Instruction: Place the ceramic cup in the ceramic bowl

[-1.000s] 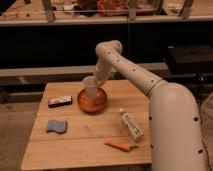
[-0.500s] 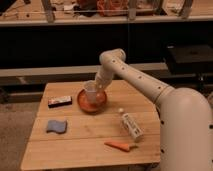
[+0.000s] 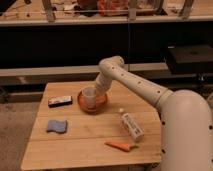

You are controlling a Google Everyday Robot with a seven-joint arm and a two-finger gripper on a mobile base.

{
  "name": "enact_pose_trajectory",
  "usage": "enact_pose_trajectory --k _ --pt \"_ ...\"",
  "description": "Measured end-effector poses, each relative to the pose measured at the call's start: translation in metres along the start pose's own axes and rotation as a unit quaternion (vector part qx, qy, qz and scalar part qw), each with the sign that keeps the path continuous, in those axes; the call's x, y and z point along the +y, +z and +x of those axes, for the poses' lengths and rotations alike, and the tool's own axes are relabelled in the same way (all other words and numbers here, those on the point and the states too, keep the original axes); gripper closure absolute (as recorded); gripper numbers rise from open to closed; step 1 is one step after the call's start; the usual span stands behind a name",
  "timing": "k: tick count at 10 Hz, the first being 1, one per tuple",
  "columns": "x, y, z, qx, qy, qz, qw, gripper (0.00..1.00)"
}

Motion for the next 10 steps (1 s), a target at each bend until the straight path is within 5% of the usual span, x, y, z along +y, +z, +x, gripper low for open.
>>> enact_pose_trajectory --k 4,10 --pt "0.001 0.004 0.002 0.004 0.003 -0.006 1.0 0.22" --pt "-0.002 -0.006 0.013 -0.031 0.029 0.004 0.9991 0.2"
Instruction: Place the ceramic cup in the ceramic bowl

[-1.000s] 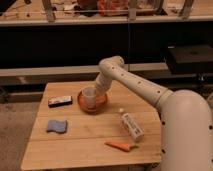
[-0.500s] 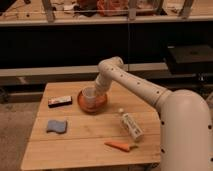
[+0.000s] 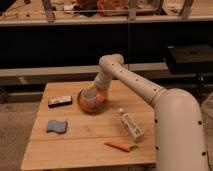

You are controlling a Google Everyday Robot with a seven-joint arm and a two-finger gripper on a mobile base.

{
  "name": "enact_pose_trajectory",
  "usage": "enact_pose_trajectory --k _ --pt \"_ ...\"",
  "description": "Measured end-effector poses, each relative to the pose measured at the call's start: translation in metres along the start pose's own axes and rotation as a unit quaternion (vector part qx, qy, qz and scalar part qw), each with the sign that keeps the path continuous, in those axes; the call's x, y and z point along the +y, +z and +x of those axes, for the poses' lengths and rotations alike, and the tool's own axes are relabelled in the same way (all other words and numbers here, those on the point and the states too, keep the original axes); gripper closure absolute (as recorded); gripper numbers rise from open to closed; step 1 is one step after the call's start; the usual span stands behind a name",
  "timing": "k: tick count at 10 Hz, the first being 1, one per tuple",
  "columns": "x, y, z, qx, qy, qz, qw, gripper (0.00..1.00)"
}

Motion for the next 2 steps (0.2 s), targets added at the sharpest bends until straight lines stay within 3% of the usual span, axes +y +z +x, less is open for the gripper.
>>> enact_pose_trajectory --k 2 --pt "-0.004 -0.0193 0.0078 -0.004 0.001 0.031 0.9995 0.2"
